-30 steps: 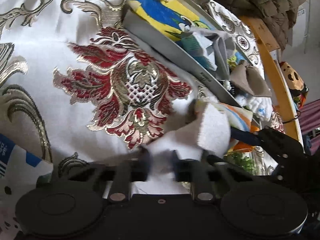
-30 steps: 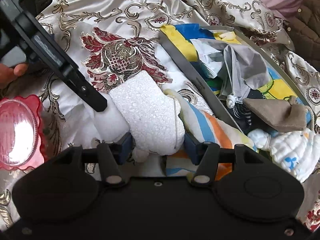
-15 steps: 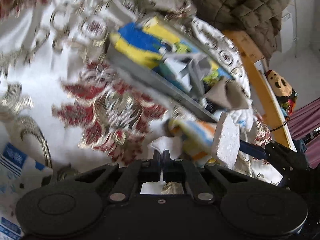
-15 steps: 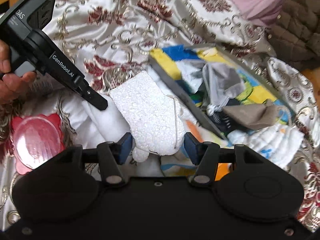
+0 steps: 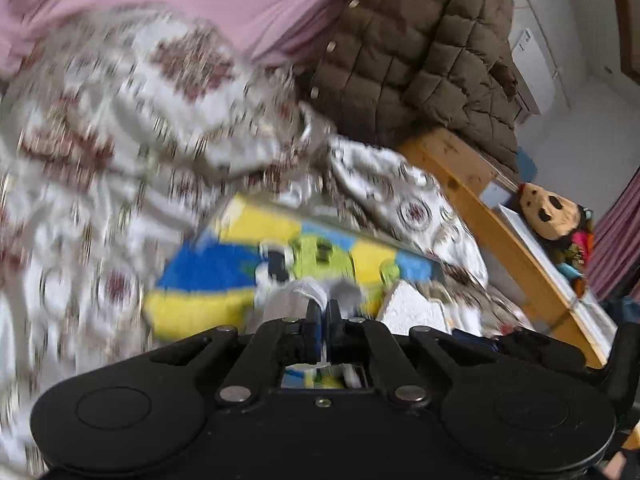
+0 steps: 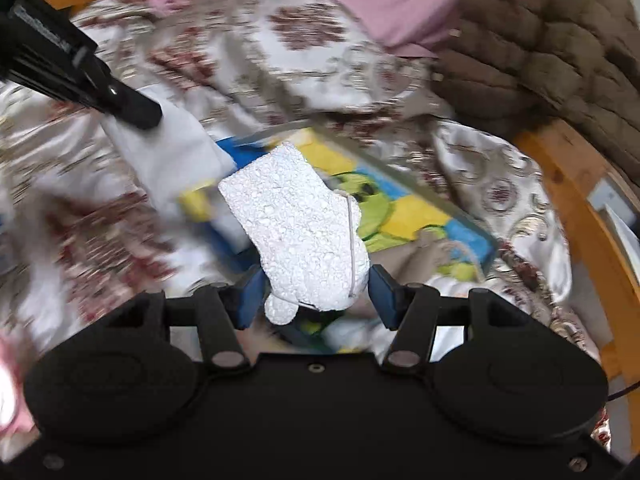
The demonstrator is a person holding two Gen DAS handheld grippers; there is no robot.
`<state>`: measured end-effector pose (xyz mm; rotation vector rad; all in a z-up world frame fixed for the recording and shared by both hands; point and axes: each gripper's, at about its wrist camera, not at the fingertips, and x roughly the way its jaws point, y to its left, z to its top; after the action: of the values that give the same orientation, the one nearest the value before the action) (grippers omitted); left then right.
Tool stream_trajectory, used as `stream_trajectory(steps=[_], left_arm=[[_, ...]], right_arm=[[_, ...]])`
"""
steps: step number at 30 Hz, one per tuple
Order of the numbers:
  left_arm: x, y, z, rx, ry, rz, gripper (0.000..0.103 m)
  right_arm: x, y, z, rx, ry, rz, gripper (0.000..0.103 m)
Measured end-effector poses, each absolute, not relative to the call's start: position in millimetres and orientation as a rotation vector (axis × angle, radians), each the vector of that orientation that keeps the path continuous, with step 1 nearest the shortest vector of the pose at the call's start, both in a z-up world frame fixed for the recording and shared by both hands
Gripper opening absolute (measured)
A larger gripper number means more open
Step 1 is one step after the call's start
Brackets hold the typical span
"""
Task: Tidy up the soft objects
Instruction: 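Carry both cloths over the cartoon tray and open both tools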
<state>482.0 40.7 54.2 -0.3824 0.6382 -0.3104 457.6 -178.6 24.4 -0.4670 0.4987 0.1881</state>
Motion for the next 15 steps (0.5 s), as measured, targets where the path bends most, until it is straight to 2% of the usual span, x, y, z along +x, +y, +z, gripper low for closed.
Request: stream_trajectory(steps=[3, 15], left_arm=[[508, 25, 52, -0.354, 0.599, -0.291, 0.001], [560, -3, 15, -0.325, 0.687, -0.222, 0.003]], right_arm=[[486, -184, 31, -0.422, 0.508, 0.156, 0.048], [544, -182, 16, -0.396, 0.562, 0.125, 0.048]])
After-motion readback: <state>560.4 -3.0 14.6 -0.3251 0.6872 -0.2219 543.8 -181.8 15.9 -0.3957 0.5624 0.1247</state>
